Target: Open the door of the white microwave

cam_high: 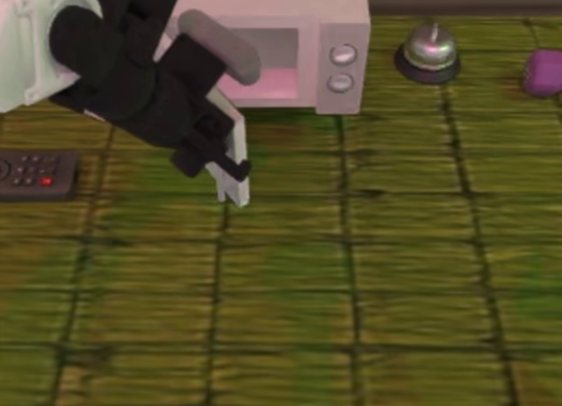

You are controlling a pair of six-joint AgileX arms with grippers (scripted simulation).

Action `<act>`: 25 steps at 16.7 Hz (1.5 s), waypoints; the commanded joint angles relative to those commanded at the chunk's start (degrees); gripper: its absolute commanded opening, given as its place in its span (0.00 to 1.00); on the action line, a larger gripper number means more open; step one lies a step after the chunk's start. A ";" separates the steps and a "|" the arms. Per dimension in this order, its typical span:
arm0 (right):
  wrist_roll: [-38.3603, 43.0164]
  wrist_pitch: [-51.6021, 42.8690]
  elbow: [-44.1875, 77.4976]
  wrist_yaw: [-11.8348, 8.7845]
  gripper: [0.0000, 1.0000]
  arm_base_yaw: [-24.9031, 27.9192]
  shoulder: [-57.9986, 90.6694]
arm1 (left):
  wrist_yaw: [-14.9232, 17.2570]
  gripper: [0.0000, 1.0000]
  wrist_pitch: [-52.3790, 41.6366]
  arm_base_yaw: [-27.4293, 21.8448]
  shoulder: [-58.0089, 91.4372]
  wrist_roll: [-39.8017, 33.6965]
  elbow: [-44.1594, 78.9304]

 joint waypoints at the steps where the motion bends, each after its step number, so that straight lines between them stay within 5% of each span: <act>1: 0.00 0.00 0.00 0.00 1.00 0.00 0.00 | 0.00 0.00 0.00 0.00 0.00 0.00 0.00; 16: 0.00 0.00 0.00 0.00 1.00 0.00 0.00 | 0.00 0.00 0.00 0.00 0.00 0.00 0.00; 25: 0.00 0.00 0.00 0.00 1.00 0.00 0.00 | 4.29 0.00 -2.01 3.40 -1.46 8.28 -1.33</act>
